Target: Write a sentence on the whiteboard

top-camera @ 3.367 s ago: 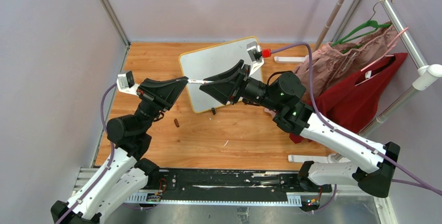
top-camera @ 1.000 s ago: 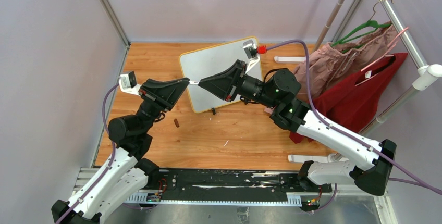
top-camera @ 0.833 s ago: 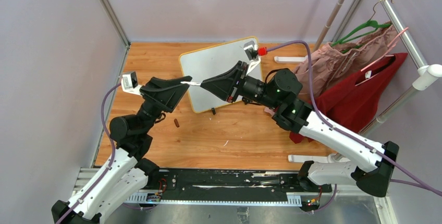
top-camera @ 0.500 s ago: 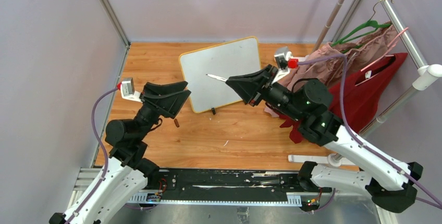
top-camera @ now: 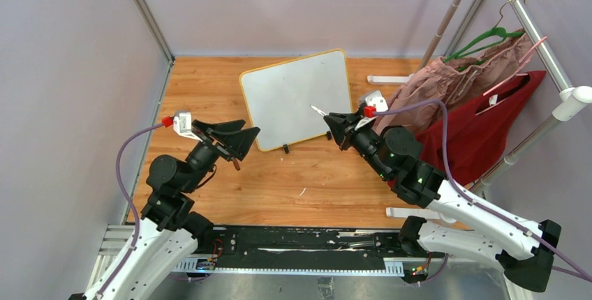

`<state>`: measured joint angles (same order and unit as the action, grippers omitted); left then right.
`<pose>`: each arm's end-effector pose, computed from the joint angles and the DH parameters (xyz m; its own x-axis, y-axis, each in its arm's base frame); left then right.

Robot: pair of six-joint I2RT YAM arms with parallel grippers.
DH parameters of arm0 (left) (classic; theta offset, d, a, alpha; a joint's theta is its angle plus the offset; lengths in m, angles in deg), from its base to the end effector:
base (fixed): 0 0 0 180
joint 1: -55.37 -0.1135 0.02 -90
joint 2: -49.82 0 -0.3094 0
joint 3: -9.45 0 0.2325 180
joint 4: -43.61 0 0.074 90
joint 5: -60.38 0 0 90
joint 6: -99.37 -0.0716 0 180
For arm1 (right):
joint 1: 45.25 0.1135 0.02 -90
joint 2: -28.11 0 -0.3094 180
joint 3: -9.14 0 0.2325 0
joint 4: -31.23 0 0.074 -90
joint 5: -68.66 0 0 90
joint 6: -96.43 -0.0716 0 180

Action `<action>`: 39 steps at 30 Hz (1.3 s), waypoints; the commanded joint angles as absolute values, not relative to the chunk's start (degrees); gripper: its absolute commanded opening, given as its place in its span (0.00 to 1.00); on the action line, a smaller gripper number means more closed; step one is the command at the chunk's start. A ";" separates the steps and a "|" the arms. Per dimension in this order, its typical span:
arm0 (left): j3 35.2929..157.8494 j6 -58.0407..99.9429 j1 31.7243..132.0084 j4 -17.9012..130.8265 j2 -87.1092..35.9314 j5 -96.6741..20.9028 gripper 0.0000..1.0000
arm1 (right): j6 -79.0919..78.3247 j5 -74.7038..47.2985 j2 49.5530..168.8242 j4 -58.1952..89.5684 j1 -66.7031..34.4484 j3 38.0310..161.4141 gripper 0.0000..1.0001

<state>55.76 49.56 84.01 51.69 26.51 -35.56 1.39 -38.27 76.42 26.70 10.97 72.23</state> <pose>0.0756 -0.0497 0.3642 -0.1917 -0.6267 -0.7553 0.5770 0.5506 -0.6032 0.1170 0.1374 0.4292 0.0427 0.2150 -0.9757 -0.6421 0.7541 0.1381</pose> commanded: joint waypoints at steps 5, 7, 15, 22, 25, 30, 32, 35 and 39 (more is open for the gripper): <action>54.46 63.13 84.19 30.74 15.52 -49.20 0.88 | -7.36 -34.75 75.71 37.02 11.52 72.29 0.00; 54.78 67.03 84.19 23.78 12.68 -52.02 0.89 | -11.69 -32.53 76.26 39.96 11.52 72.86 0.00; 57.10 76.89 84.19 2.88 7.65 -54.20 0.91 | -25.50 -22.56 82.23 52.08 11.44 77.42 0.00; 59.25 75.52 84.19 5.49 7.89 -52.88 0.91 | -32.90 -16.29 88.10 57.48 11.44 80.85 0.00; 60.24 74.86 84.19 8.60 7.72 -52.35 0.90 | -34.66 -14.50 89.92 58.98 11.44 81.78 0.00; 60.65 74.07 84.19 10.70 8.58 -49.23 0.87 | -36.36 -12.02 91.84 59.87 11.42 83.14 0.00; 61.20 73.08 84.19 11.81 8.87 -48.44 0.84 | -36.53 -11.70 92.06 59.94 11.43 83.20 0.00; 62.13 73.13 84.19 11.98 8.42 -48.42 0.77 | -36.73 -11.06 92.39 60.05 11.43 83.42 0.00; 62.71 73.55 84.19 11.98 7.51 -48.28 0.65 | -36.88 -10.35 92.78 60.01 11.48 83.61 0.00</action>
